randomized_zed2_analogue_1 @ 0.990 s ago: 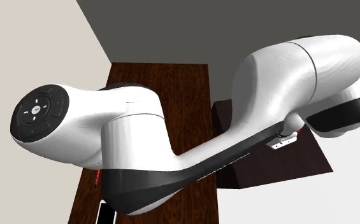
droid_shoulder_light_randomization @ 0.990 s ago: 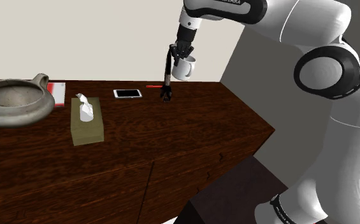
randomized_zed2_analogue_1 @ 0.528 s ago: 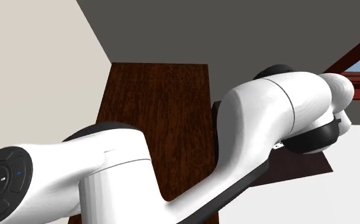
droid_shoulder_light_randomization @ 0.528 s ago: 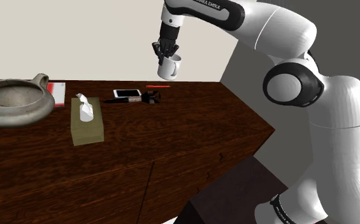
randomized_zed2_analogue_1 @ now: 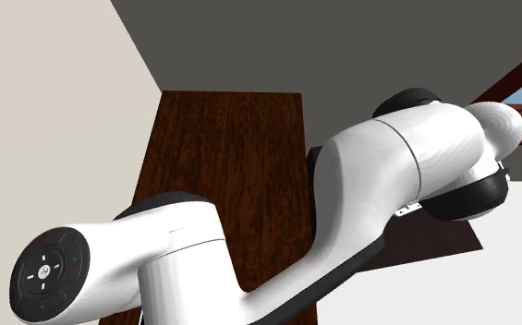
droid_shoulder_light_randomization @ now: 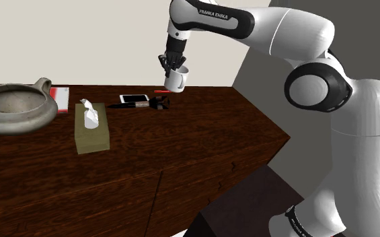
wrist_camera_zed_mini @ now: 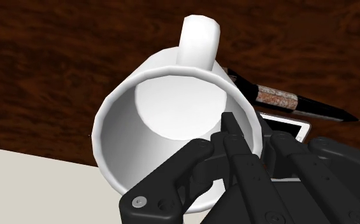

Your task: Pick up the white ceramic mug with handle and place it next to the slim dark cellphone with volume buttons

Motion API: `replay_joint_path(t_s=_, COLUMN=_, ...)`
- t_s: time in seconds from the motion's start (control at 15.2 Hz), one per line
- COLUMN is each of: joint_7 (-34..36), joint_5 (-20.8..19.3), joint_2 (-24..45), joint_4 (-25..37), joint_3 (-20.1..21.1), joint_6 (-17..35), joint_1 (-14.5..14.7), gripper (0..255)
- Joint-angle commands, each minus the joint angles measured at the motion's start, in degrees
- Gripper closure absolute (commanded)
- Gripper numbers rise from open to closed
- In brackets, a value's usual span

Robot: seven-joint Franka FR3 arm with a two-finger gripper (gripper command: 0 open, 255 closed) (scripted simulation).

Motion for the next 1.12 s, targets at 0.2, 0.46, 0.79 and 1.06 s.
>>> replay_joint_path(t_s=0.2, joint_7=-0.02, joint_5=-0.02, joint_2=-0.39, joint_4=-4.41, joint_3=0.01, joint_6=4.08, joint_1=0.22, gripper=255)
replay_joint_path(t_s=0.46, joint_7=-0.06, joint_5=0.0, joint_2=-0.47, joint_4=-7.64, joint_3=0.03, joint_6=7.22, joint_1=0.36, gripper=255)
replay_joint_path(t_s=0.79, joint_7=-0.11, joint_5=0.06, joint_2=-0.16, joint_4=-10.98, joint_3=0.08, joint_6=10.87, joint_1=0.48, gripper=255)
replay_joint_path(t_s=1.06, joint_7=-0.15, joint_5=0.13, joint_2=0.37, joint_4=-13.2, joint_3=0.13, joint_6=13.62, joint_1=0.53, gripper=255)
